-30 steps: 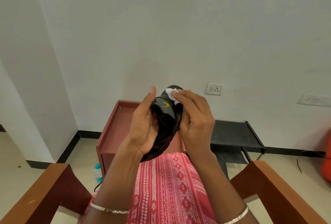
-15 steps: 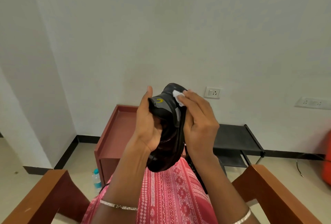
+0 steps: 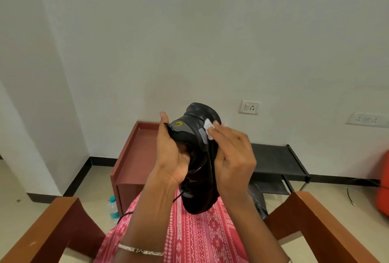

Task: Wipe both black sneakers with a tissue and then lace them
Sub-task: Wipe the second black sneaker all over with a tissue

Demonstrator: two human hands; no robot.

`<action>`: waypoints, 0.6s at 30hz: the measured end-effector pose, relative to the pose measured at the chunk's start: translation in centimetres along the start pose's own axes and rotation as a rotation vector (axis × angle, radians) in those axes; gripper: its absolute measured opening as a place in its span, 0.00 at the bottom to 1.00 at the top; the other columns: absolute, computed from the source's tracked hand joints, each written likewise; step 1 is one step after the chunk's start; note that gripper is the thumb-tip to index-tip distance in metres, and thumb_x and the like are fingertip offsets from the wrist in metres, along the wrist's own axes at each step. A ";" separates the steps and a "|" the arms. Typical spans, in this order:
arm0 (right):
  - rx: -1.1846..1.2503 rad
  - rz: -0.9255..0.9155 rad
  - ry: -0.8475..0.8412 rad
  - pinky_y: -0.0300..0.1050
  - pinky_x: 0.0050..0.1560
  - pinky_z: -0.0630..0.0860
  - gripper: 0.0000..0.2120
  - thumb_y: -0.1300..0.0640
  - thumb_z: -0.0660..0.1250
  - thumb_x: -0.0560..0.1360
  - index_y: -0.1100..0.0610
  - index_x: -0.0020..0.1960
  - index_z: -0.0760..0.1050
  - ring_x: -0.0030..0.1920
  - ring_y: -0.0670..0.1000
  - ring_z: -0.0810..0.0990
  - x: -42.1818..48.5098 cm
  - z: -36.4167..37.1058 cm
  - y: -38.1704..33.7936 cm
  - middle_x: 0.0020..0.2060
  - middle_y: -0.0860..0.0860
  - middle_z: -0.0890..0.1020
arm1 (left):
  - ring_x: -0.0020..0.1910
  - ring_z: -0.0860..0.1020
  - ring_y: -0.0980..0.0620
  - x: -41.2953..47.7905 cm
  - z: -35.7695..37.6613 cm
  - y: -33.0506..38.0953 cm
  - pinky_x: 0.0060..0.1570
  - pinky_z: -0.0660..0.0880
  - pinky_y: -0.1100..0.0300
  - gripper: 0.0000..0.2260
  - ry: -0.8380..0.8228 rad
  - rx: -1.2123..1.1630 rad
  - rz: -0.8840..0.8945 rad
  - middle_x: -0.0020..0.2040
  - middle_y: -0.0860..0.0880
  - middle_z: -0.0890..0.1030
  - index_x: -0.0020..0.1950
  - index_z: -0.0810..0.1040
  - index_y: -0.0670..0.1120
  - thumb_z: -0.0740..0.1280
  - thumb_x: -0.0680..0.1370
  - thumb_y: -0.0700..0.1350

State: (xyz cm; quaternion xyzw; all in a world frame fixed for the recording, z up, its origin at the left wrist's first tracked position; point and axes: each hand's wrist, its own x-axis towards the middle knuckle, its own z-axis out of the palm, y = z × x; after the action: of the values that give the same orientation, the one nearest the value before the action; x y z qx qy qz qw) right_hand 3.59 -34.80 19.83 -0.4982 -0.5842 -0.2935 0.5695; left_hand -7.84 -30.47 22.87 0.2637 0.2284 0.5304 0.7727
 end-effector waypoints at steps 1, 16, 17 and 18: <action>0.010 -0.001 0.000 0.37 0.61 0.75 0.17 0.59 0.57 0.84 0.61 0.54 0.85 0.53 0.53 0.82 1.1 0.1 -0.3 0.53 0.53 0.86 | 0.60 0.82 0.44 -0.1 0.1 0.0 0.63 0.74 0.48 0.34 0.002 -0.005 0.003 0.59 0.41 0.84 0.60 0.83 0.43 0.53 0.79 0.69; 0.059 0.195 -0.032 0.48 0.53 0.80 0.11 0.69 0.66 0.77 0.63 0.56 0.83 0.52 0.52 0.80 -3.4 -0.5 -1.4 0.50 0.56 0.82 | 0.49 0.85 0.45 -0.7 0.0 0.9 0.56 0.77 0.48 0.34 0.062 -0.131 0.059 0.50 0.42 0.86 0.43 0.89 0.45 0.53 0.79 0.68; 0.073 0.192 -0.035 0.46 0.54 0.79 0.11 0.70 0.66 0.76 0.62 0.55 0.84 0.52 0.52 0.80 -2.3 -0.3 -1.7 0.50 0.55 0.81 | 0.52 0.84 0.44 -0.9 0.1 0.8 0.58 0.77 0.47 0.34 0.058 -0.130 0.053 0.52 0.41 0.86 0.46 0.88 0.44 0.53 0.79 0.69; 0.086 0.180 -0.043 0.44 0.55 0.78 0.12 0.71 0.66 0.76 0.62 0.55 0.84 0.52 0.51 0.80 -1.0 -0.3 -2.2 0.50 0.54 0.81 | 0.55 0.83 0.43 -1.0 0.2 0.8 0.61 0.76 0.46 0.34 0.048 -0.134 0.046 0.54 0.40 0.85 0.51 0.87 0.43 0.54 0.78 0.70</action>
State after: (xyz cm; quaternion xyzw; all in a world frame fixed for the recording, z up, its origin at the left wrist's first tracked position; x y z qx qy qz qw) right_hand 1.57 -36.01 19.41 -0.5300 -0.5612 -0.2049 0.6018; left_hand -8.63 -31.22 23.66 0.2040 0.2047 0.5684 0.7703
